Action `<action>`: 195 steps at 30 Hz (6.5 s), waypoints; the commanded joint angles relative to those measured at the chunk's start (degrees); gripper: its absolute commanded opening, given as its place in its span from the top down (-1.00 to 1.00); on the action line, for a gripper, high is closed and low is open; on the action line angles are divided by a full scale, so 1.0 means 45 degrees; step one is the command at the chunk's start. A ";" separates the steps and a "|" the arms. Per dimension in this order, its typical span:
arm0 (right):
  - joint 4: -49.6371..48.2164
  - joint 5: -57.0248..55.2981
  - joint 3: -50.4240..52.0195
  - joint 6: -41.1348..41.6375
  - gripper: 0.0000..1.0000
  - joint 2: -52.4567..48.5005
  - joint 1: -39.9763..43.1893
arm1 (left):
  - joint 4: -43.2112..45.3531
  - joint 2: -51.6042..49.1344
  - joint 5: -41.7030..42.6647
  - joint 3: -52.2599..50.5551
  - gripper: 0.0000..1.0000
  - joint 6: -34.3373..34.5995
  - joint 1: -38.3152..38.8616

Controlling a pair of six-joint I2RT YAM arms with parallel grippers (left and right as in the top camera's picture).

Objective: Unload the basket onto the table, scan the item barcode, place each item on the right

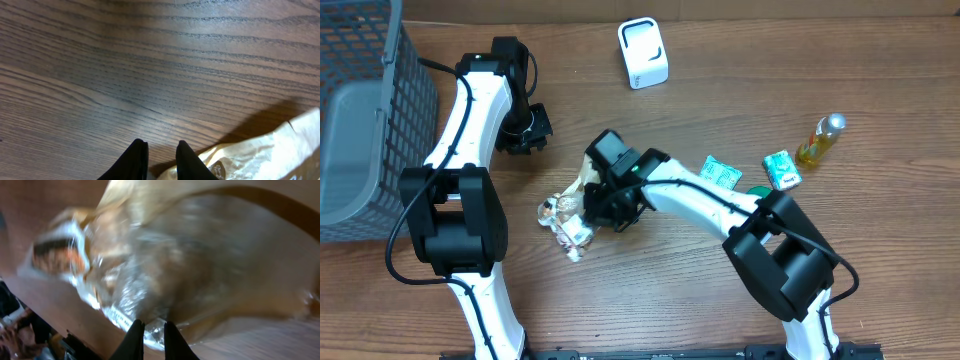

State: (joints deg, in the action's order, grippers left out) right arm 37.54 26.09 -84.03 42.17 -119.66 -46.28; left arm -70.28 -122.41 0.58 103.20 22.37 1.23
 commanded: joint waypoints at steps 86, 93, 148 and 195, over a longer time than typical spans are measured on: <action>-0.1209 -0.2210 -0.0097 -0.6727 -0.44 -0.0024 0.2550 | -0.5027 -0.0199 0.2127 -0.1651 0.21 -0.2429 0.1399; -0.0646 -0.2642 -0.0097 -0.6722 -0.47 -0.0024 0.2565 | -0.4741 0.0311 0.3133 -0.1656 0.20 -0.3113 0.1433; -0.0665 -0.2628 -0.0073 -0.5382 -0.79 -0.0024 0.2191 | -0.0151 0.3959 0.1768 -0.7261 -0.16 -0.0005 0.1481; 0.1122 -0.2254 0.0078 -0.3157 -0.78 0.1637 0.2385 | -0.1292 0.3963 0.0641 -0.5056 -0.37 -0.0675 0.1486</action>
State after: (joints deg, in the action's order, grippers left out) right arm 44.14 14.81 -82.00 29.63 -114.30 -35.70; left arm -75.85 -104.57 5.43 82.06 18.57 7.90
